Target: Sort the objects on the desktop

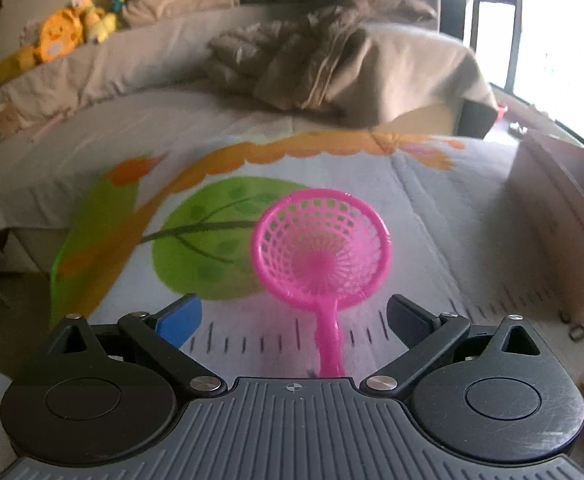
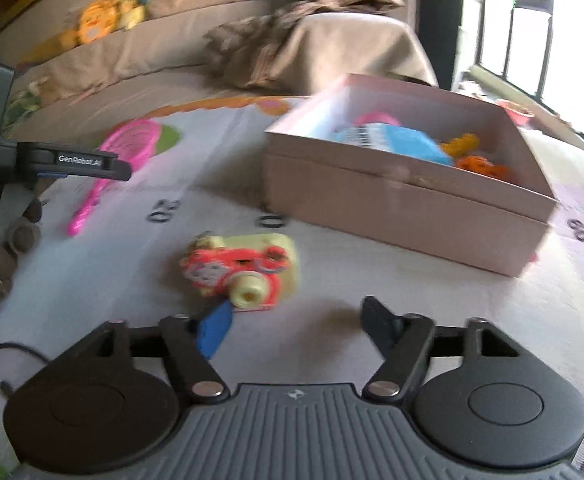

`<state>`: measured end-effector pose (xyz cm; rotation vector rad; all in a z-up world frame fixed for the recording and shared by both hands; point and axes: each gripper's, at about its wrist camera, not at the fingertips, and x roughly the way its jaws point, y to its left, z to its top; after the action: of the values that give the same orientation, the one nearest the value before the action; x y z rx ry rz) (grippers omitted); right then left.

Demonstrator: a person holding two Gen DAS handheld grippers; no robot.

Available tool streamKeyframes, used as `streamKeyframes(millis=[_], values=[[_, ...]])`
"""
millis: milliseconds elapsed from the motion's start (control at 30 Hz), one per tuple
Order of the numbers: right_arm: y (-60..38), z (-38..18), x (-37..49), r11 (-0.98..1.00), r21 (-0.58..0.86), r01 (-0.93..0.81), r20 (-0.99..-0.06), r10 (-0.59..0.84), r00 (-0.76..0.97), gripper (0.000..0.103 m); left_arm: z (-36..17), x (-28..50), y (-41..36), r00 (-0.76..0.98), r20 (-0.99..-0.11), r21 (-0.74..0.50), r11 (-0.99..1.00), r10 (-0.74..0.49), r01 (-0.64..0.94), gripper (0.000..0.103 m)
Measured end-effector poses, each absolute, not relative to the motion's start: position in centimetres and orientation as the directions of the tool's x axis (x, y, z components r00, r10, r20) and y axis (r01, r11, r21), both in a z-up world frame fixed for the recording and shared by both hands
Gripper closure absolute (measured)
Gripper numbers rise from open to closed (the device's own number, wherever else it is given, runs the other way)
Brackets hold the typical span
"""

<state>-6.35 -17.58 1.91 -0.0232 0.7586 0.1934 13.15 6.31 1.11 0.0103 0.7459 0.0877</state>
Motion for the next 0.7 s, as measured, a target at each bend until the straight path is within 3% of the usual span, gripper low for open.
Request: streamKeyframes(millis=[100, 267, 633, 700], values=[[-18.1, 1.3, -6.4, 0.987, 0.05, -0.153, -0.663, 0.147, 0.734, 0.015, 0.3, 14.8, 6.8, 0.705, -0.706, 0.012, 0.996, 0.069, -0.085, 0.002], [-17.6, 0.9, -6.1, 0.984, 0.032, -0.177, -0.667, 0.153, 0.729, 0.006, 0.0, 14.6, 6.4, 0.733, -0.679, 0.001, 0.998, 0.043, -0.058, 0.003], [-17.4, 1.0, -6.5, 0.984, 0.024, -0.177, -0.669, 0.147, 0.728, 0.003, 0.4, 9.8, 6.8, 0.783, -0.62, -0.049, 0.999, -0.041, 0.014, 0.068], [-17.5, 1.0, -6.5, 0.983, 0.029, -0.179, -0.669, 0.152, 0.728, 0.002, 0.4, 9.3, 6.7, 0.783, -0.619, -0.055, 0.998, -0.052, 0.023, 0.072]])
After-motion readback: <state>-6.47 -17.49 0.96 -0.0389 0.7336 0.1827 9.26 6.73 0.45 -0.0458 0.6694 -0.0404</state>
